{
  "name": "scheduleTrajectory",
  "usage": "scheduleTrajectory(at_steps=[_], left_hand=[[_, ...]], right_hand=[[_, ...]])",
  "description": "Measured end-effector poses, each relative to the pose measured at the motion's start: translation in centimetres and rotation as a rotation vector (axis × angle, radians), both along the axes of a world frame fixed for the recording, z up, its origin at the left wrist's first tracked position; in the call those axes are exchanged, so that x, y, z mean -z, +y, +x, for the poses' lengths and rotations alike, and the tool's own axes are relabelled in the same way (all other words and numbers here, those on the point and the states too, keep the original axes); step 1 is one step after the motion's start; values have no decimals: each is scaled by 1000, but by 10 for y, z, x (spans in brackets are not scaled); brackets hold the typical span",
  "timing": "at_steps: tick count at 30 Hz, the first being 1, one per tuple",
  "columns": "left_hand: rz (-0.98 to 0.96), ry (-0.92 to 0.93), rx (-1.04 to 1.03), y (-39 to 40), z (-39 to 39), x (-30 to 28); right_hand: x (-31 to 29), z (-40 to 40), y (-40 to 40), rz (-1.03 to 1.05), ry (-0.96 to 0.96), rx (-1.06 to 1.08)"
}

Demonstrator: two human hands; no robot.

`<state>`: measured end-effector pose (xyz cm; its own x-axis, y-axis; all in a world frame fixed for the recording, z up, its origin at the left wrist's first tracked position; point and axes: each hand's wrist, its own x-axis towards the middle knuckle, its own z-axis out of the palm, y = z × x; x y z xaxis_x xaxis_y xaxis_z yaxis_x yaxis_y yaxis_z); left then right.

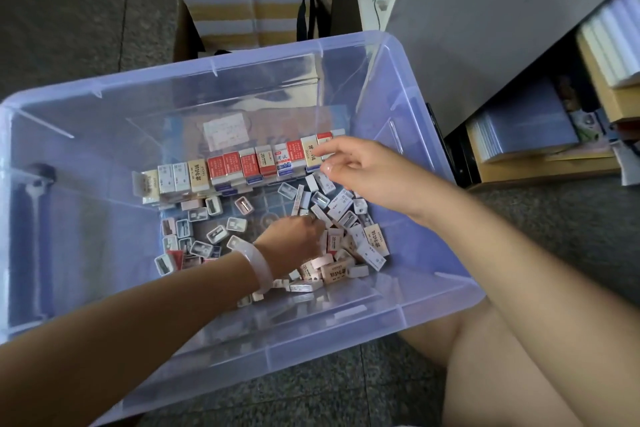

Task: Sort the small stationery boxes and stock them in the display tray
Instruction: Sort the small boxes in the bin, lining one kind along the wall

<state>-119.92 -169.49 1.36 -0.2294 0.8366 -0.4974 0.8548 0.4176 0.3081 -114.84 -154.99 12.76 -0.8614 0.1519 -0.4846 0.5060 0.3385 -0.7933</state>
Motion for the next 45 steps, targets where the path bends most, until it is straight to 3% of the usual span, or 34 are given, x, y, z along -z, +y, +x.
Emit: scheduleTrajectory(at_steps=[3, 8, 12, 19, 29, 34, 38, 45], left_hand=[[-32, -96, -35, -21, -11, -5], [-108, -203, -108, -41, -16, -18], [-85, -210, -78, -28, -11, -20], [-61, -66, -198, 20, -2, -1], [-88, -250, -322, 21, 6, 15], [-91, -213, -347, 15, 10, 16], [-47, -266, -434, 10, 6, 19], [-92, -312, -438, 15, 4, 22]], right_hand=[[12, 0, -2, 220, -89, -171], [39, 1, -14, 672, -444, -840], [59, 1, -16, 785, -577, -1025], [69, -2, -20, 741, -677, -1017], [66, -3, -18, 722, -668, -996], [67, -2, -14, 730, -614, -1044], [69, 0, -19, 746, -656, -948], [70, -2, -21, 683, -738, -984]])
